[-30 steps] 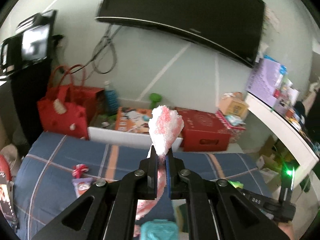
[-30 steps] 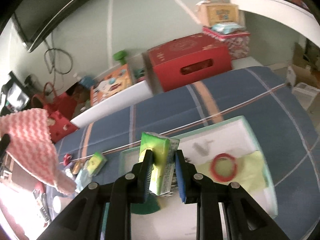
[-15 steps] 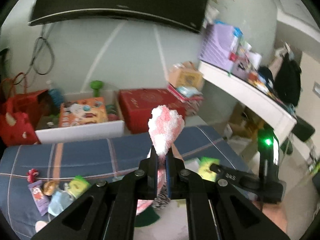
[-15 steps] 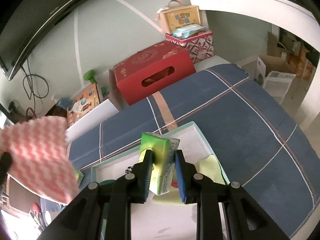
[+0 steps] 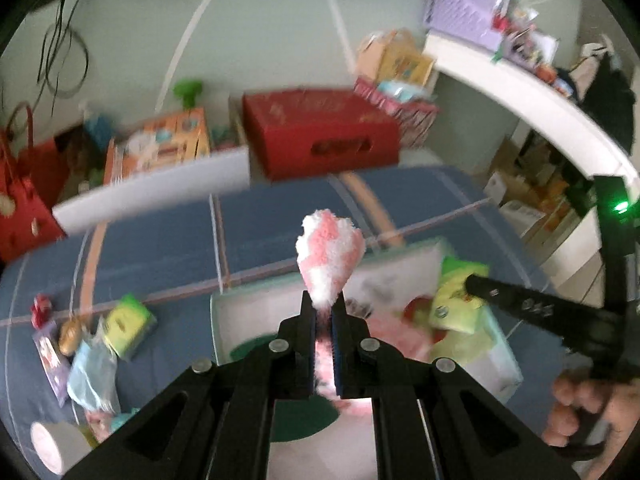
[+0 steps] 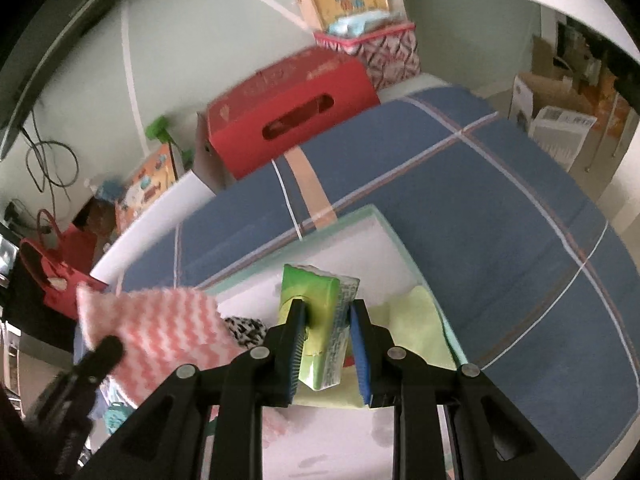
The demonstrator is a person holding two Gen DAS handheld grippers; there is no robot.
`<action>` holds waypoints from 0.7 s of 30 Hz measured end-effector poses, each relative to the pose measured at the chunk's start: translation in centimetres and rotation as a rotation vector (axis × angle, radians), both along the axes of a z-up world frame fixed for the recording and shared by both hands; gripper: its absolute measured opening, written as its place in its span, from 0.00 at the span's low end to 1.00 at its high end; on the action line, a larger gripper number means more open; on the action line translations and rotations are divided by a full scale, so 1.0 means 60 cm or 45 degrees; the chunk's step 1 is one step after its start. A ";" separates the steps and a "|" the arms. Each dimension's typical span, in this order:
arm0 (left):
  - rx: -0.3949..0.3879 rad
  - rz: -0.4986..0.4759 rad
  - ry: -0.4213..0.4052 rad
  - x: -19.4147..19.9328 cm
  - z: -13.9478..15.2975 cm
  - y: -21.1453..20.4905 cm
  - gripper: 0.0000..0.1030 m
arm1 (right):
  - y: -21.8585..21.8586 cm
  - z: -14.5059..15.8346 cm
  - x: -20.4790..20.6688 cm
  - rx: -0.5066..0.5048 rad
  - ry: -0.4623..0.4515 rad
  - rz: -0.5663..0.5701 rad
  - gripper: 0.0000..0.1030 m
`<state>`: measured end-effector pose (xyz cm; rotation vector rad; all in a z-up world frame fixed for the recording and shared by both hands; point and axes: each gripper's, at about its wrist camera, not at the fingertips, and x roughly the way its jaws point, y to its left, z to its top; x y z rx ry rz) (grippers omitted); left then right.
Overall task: Organize soft objects
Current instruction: 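Lift the pink cloth and green tissue pack and carry both over the white tray, then lower the cloth and tissue pack into the tray and open both tools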
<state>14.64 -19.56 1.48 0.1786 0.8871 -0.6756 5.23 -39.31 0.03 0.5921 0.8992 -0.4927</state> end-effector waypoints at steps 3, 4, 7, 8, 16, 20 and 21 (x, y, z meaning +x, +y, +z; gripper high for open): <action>0.059 0.026 0.079 0.017 -0.045 -0.002 0.06 | -0.002 -0.020 0.010 0.030 0.018 0.011 0.23; 0.074 0.033 0.099 0.020 -0.058 -0.002 0.06 | -0.003 -0.025 0.011 0.038 0.023 0.011 0.23; 0.113 0.055 0.156 0.029 -0.092 0.000 0.06 | -0.008 -0.043 0.017 0.063 0.042 0.008 0.23; 0.122 0.060 0.169 0.031 -0.100 0.001 0.06 | -0.009 -0.048 0.019 0.070 0.048 0.006 0.23; 0.134 0.076 0.222 0.038 -0.126 0.009 0.07 | -0.017 -0.065 0.025 0.140 0.048 0.001 0.26; 0.152 0.090 0.248 0.039 -0.110 0.010 0.15 | -0.012 -0.053 0.025 0.118 0.059 0.010 0.27; 0.154 0.094 0.244 0.039 -0.103 0.010 0.24 | -0.010 -0.049 0.025 0.113 0.058 0.012 0.27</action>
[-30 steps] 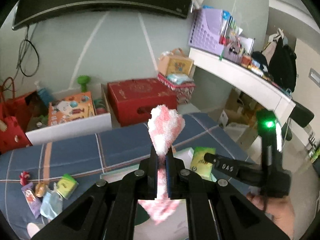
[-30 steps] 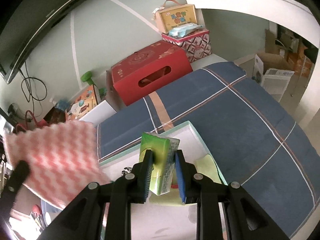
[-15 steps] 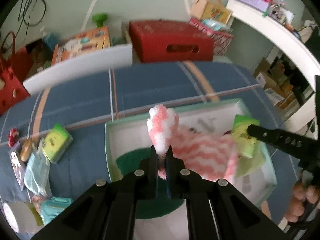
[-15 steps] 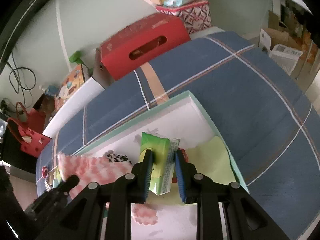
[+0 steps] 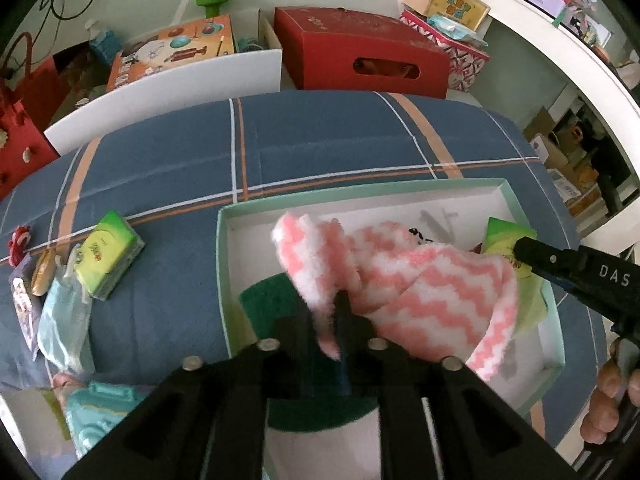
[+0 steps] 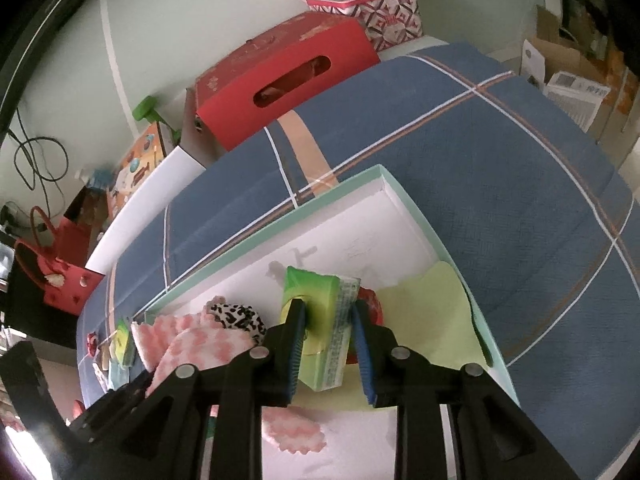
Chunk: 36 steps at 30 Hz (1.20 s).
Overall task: Organize soft objects
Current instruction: 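Lower the cloth and tissue pack into the tray and open both tools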
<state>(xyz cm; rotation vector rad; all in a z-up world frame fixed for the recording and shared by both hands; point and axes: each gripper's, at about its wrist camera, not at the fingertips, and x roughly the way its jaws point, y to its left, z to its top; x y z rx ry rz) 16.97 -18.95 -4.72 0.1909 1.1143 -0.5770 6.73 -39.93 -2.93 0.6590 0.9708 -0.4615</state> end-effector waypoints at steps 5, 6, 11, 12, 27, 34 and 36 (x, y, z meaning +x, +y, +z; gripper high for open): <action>0.001 0.022 -0.068 -0.006 0.045 0.014 0.38 | 0.013 0.036 -0.005 -0.047 -0.040 0.025 0.26; -0.009 0.027 -0.082 -0.007 0.057 0.020 0.40 | 0.017 0.044 -0.006 -0.063 -0.042 0.031 0.26; -0.017 0.088 -0.165 -0.008 0.102 0.053 0.49 | 0.043 0.080 -0.007 -0.180 -0.030 0.078 0.26; -0.012 0.104 -0.173 -0.006 0.108 0.060 0.49 | 0.048 0.087 -0.006 -0.200 -0.028 0.090 0.26; 0.074 0.399 -0.219 0.040 0.121 0.202 0.77 | 0.156 0.107 0.029 -0.367 0.020 0.320 0.65; 0.120 0.522 -0.248 0.056 0.124 0.267 0.84 | 0.201 0.105 0.046 -0.371 -0.010 0.430 0.83; 0.123 0.558 -0.265 0.056 0.129 0.283 0.85 | 0.207 0.104 0.049 -0.380 -0.007 0.441 0.87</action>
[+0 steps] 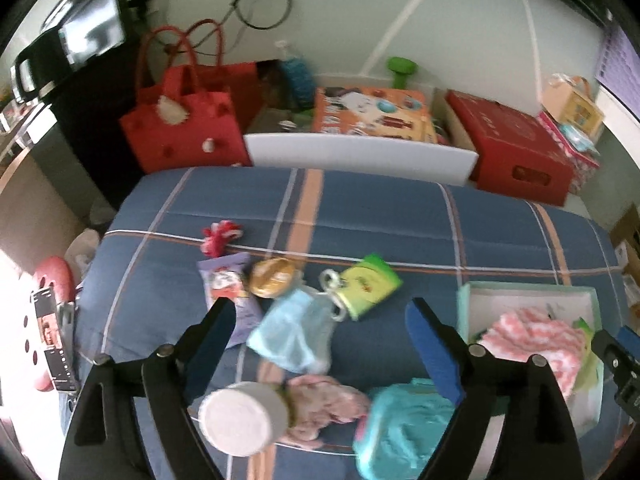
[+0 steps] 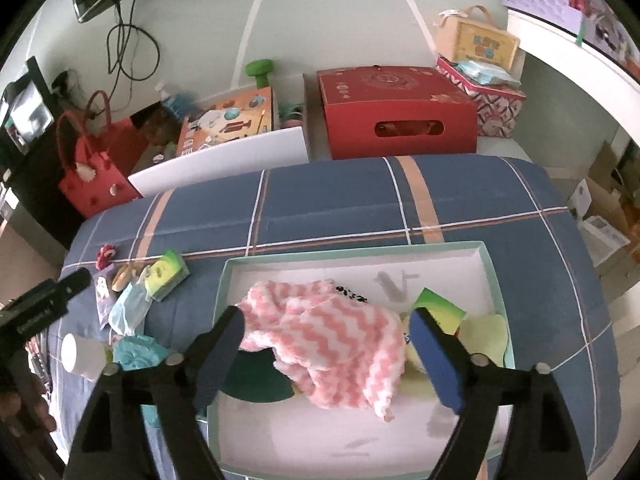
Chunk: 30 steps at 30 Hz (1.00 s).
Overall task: Organize soft objects
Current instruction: 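Lower the cloth and tissue pack into the tray and open both tools, then move both tools back over the pile toward the purple wipes pack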
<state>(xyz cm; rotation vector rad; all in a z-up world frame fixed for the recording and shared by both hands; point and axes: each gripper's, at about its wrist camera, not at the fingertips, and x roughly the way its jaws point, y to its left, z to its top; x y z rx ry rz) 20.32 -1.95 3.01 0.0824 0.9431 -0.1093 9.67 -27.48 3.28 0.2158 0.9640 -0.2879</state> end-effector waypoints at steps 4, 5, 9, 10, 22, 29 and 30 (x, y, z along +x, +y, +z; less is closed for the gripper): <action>-0.036 0.082 -0.026 0.000 0.007 0.027 0.87 | 0.008 -0.001 0.004 -0.012 0.004 0.014 0.88; -0.053 0.086 -0.031 0.000 0.009 0.032 0.87 | 0.009 -0.001 0.004 -0.019 0.006 0.014 0.88; -0.050 0.091 -0.040 -0.002 0.011 0.038 0.88 | 0.013 -0.005 0.007 -0.021 0.008 0.020 0.97; -0.047 0.092 -0.040 -0.001 0.011 0.038 0.88 | 0.014 -0.005 0.008 -0.018 0.005 0.023 1.00; -0.009 0.183 -0.045 0.005 0.005 0.088 0.89 | 0.039 -0.010 0.019 -0.020 0.004 0.075 1.00; 0.000 0.292 -0.047 0.005 0.000 0.147 0.89 | 0.071 -0.014 0.030 0.009 -0.005 0.121 1.00; -0.005 0.312 -0.041 0.004 -0.003 0.157 0.89 | 0.079 -0.016 0.033 0.019 -0.008 0.132 1.00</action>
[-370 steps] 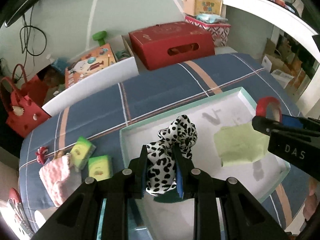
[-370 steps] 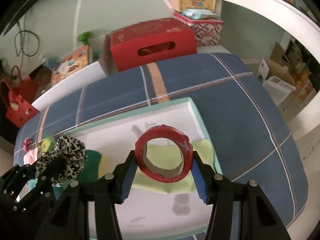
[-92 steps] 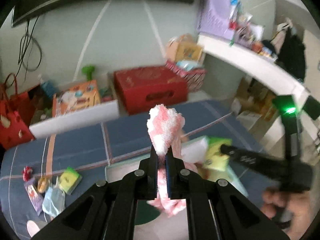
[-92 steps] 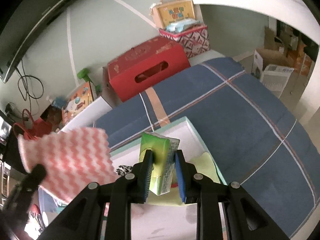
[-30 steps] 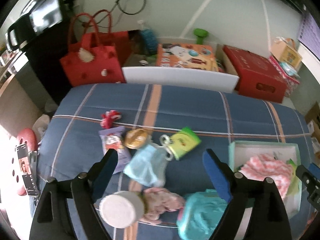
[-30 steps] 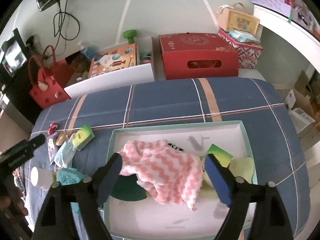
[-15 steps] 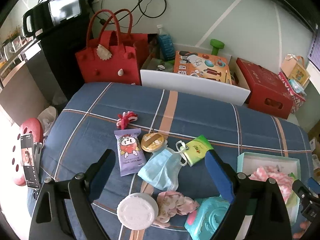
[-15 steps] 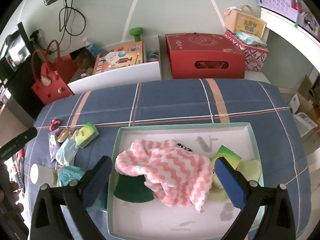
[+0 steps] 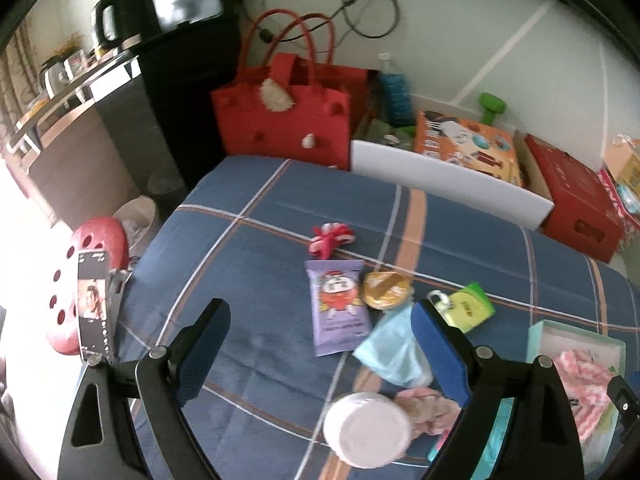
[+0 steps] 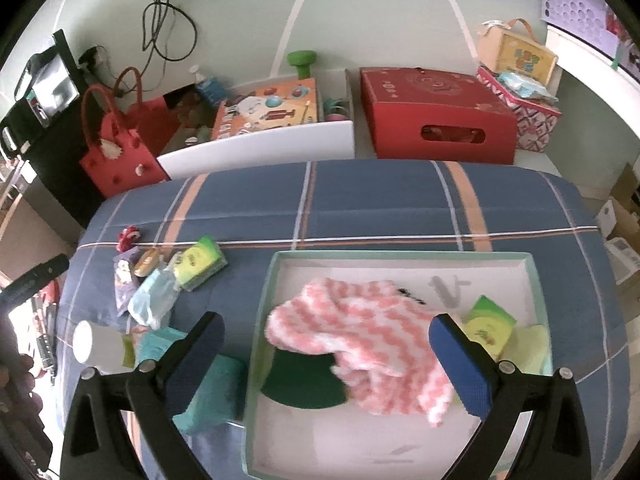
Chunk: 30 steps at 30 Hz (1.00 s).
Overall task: Organize soft objects
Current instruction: 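Move both tools back over the pile toward the purple wipes pack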
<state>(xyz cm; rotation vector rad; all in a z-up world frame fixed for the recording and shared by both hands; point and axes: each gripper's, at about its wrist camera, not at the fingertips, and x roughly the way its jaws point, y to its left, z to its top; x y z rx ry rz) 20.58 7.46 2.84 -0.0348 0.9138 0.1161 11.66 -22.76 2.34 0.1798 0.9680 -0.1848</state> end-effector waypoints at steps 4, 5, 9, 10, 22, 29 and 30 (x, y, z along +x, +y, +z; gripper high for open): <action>-0.028 0.043 0.018 0.000 -0.009 0.028 0.89 | 0.032 -0.007 0.012 0.042 -0.002 0.061 1.00; -0.040 0.051 0.022 0.000 -0.011 0.036 0.89 | 0.042 -0.009 0.016 0.057 -0.002 0.084 1.00; -0.079 0.080 0.030 -0.002 -0.017 0.060 0.89 | 0.073 -0.017 0.028 0.073 0.007 0.141 1.00; -0.088 0.082 0.034 -0.002 -0.019 0.066 0.89 | 0.081 -0.019 0.031 0.074 0.008 0.156 1.00; -0.160 0.050 0.086 0.019 -0.072 0.137 0.89 | 0.140 -0.016 0.073 0.091 0.007 0.259 1.00; -0.297 -0.054 0.169 0.063 -0.076 0.149 0.89 | 0.175 -0.018 0.146 0.087 0.126 0.369 1.00; -0.303 -0.073 0.186 0.072 -0.077 0.144 0.89 | 0.180 -0.021 0.158 0.070 0.149 0.389 1.00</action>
